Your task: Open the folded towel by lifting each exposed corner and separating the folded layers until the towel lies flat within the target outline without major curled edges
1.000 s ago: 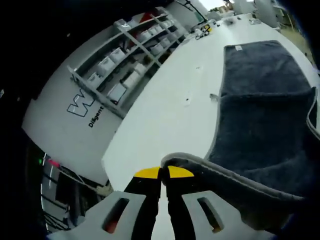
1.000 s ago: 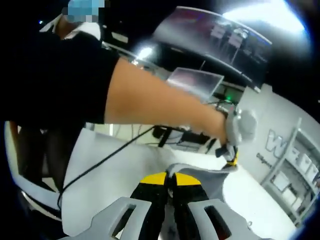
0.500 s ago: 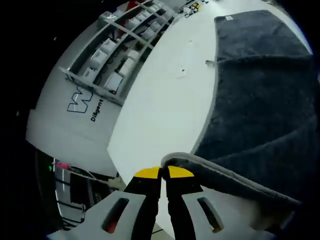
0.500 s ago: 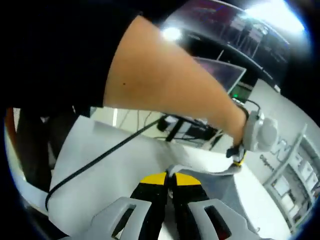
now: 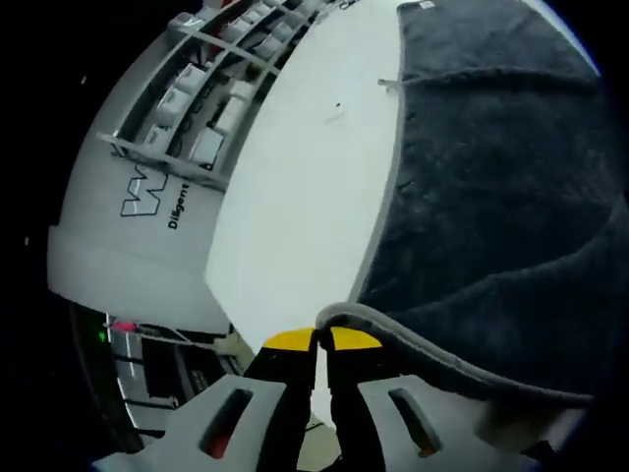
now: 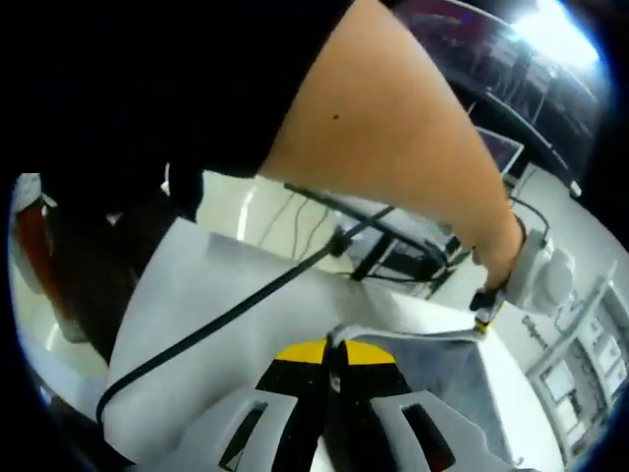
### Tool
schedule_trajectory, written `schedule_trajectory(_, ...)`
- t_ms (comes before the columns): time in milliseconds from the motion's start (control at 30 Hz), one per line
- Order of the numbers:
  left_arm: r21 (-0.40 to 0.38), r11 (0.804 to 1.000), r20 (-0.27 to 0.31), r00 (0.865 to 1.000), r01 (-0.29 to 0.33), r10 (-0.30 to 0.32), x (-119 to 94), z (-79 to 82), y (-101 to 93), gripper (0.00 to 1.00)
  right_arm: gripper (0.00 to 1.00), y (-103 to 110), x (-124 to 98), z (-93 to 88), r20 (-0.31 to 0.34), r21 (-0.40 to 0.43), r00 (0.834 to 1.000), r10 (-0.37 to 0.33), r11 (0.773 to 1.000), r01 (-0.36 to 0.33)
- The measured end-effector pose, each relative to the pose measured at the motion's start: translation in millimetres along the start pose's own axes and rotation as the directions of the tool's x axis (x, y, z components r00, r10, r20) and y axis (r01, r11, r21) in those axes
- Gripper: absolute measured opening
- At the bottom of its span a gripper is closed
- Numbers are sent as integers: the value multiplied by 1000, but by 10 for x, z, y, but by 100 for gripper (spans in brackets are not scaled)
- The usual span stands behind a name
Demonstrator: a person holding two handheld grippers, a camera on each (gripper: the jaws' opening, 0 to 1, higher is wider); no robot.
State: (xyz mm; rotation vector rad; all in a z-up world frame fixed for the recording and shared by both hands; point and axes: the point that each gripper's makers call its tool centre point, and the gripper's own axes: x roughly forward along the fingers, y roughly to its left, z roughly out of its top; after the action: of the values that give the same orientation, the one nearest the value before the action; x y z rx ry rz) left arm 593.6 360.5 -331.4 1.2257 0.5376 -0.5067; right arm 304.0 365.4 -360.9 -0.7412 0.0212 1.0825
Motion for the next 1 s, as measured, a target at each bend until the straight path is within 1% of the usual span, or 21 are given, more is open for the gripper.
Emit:
schedule_trajectory(67, -8, 1000, -24, 1000, -7, 7, -22, -33, 4, 4, 0, 39, 15, 15, 1, -11, 1000, 8, 1000, -8)
schedule_trajectory(133, -15, 999, -53, 998, -32, 31, -50, -81, 46, 4, 2, 128, 20, 28, 7, -39, 999, 38, 999, -38)
schedule_trajectory(167, -31, 999, -63, 997, -41, 39, -69, -98, 68, 5, 4, 182, 13, 30, 10, -37, 998, 56, 998, -55)
schedule_trajectory(200, -53, 998, -68, 997, -41, 38, -84, -108, 75, 8, 7, 273, 3, 46, 18, -29, 995, 97, 995, -96)
schedule_trajectory(267, -76, 996, -70, 997, -36, 31, -85, -120, 110, 13, 12, 329, -36, 87, 31, -13, 993, 117, 993, -117)
schedule_trajectory(333, -74, 996, -71, 997, -40, 35, -91, -117, 116, 13, 11, 332, -78, 124, 37, -27, 992, 118, 993, -117)
schedule_trajectory(367, -87, 995, -74, 997, -44, 38, -101, -111, 117, 13, 11, 325, -102, 147, 44, -31, 992, 117, 993, -115)
schedule_trajectory(500, -112, 993, -78, 996, -47, 38, -102, -82, 94, 17, 12, 223, -201, 187, 65, -2, 992, 109, 994, -109)
schedule_trajectory(533, -123, 991, -84, 996, -49, 39, -98, -88, 93, 18, 12, 199, -213, 184, 66, 3, 992, 104, 995, -105)
schedule_trajectory(600, -184, 982, -109, 994, -39, 19, -100, -140, 56, 20, 16, 123, -258, 167, 71, 1, 994, 88, 996, -89)
schedule_trajectory(633, -218, 976, -122, 992, -21, -6, -103, -174, 9, 22, 17, 84, -279, 156, 73, 1, 994, 76, 997, -76)
schedule_trajectory(667, -265, 964, -130, 991, -19, -16, -110, -199, -19, 23, 19, 6, -333, 137, 79, 1, 995, 58, 998, -58)
schedule_trajectory(700, -295, 955, -132, 991, -32, -8, -116, -208, -10, 24, 20, -69, -397, 121, 86, 9, 996, 39, 999, -40)
schedule_trajectory(733, -361, 931, -140, 990, -51, 0, -102, -243, 32, 25, 22, -154, -462, 100, 89, 20, 996, 20, 1000, -22)
schedule_trajectory(767, -405, 912, -137, 991, -67, 12, -99, -247, 70, 28, 25, -267, -516, 92, 97, 30, 995, -8, 1000, 5)
schedule_trajectory(800, -448, 890, -132, 991, -85, 28, -98, -244, 107, 32, 32, -393, -571, 74, 98, 44, 994, -40, 998, 35)
schedule_trajectory(833, -475, 875, -131, 991, -94, 35, -99, -248, 123, 36, 41, -535, -637, 51, 96, 59, 992, -76, 996, 71)
schedule_trajectory(867, -512, 853, -141, 990, -100, 32, -109, -267, 121, 41, 51, -683, -714, 43, 105, 79, 988, -114, 991, 106)
schedule_trajectory(900, -537, 837, -147, 989, -103, 28, -110, -280, 118, 48, 63, -842, -791, 41, 110, 92, 983, -145, 987, 135)
schedule_trajectory(967, -547, 830, -143, 989, -105, 32, -70, -292, 150, 56, 76, -1224, -1040, -39, 107, 133, 968, -229, 968, 214)
schedule_trajectory(1000, -566, 816, -150, 988, -119, 41, -52, -311, 169, 60, 85, -1325, -1112, -65, 104, 141, 963, -247, 963, 232)
